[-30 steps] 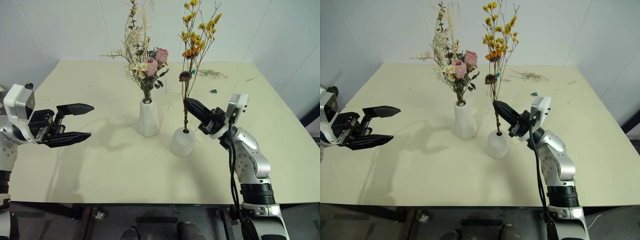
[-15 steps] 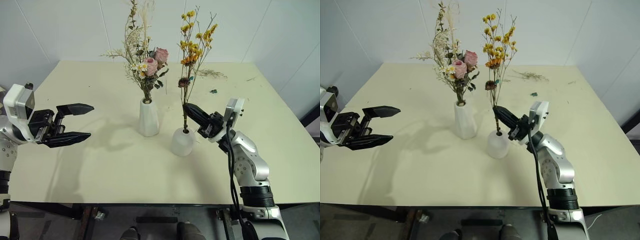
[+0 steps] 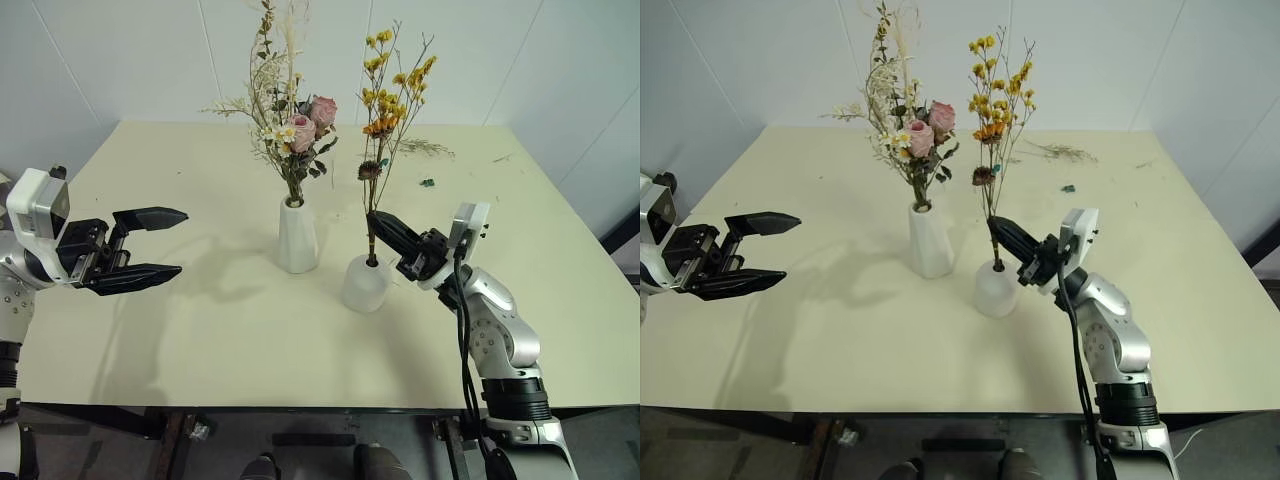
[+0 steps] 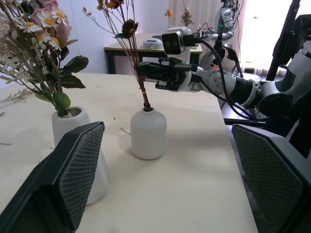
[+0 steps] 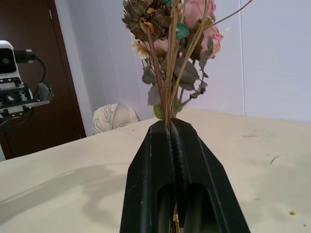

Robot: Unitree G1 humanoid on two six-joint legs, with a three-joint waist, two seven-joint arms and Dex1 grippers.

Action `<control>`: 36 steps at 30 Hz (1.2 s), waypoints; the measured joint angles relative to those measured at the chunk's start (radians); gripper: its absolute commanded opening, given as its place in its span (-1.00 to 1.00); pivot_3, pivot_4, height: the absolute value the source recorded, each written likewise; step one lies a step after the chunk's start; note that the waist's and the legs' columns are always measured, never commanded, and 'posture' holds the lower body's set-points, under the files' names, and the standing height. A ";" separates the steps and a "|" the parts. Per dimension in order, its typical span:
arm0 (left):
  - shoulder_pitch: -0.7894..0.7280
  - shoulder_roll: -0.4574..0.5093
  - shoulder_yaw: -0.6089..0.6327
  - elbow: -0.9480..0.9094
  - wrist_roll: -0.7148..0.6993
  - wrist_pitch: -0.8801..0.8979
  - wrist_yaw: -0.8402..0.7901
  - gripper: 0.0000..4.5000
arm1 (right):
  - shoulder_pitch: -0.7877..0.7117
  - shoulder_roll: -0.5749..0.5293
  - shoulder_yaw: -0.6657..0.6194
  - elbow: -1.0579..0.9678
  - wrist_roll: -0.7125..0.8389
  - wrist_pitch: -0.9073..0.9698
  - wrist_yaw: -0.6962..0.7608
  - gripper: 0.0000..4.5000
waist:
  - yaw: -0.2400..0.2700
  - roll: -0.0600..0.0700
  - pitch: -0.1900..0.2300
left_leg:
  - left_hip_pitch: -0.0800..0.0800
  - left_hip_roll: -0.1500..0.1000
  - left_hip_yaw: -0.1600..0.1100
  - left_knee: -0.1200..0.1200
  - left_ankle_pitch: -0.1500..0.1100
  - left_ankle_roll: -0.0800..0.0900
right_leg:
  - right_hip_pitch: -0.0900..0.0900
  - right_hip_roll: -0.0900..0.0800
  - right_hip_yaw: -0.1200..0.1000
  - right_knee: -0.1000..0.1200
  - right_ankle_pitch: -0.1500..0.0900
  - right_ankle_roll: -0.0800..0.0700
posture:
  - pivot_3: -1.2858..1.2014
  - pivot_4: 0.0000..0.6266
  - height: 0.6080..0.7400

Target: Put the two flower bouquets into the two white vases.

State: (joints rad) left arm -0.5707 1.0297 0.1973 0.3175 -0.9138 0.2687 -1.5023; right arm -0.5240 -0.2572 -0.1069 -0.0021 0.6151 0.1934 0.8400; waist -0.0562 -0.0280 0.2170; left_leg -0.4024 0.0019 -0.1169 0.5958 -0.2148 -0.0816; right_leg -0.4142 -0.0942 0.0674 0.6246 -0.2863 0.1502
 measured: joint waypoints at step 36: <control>0.023 -0.048 0.020 -0.029 0.013 0.001 0.000 1.00 | 0.220 -0.297 -0.045 -0.248 0.046 0.190 0.049 0.98 | 0.003 0.000 0.000 | 0.000 0.000 0.000 0.000 0.000 0.000 | 0.001 0.000 0.000 -0.002 0.000 0.000 | 0.03 -0.52 1.00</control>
State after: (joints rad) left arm -0.5472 0.9817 0.2173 0.2886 -0.9006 0.2697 -1.5023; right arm -0.3042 -0.5541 -0.1521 -0.2503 0.6610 0.3831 0.8889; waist -0.0532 -0.0283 0.2169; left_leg -0.4024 0.0019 -0.1168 0.5958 -0.2148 -0.0816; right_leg -0.4136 -0.0941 0.0674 0.6231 -0.2866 0.1498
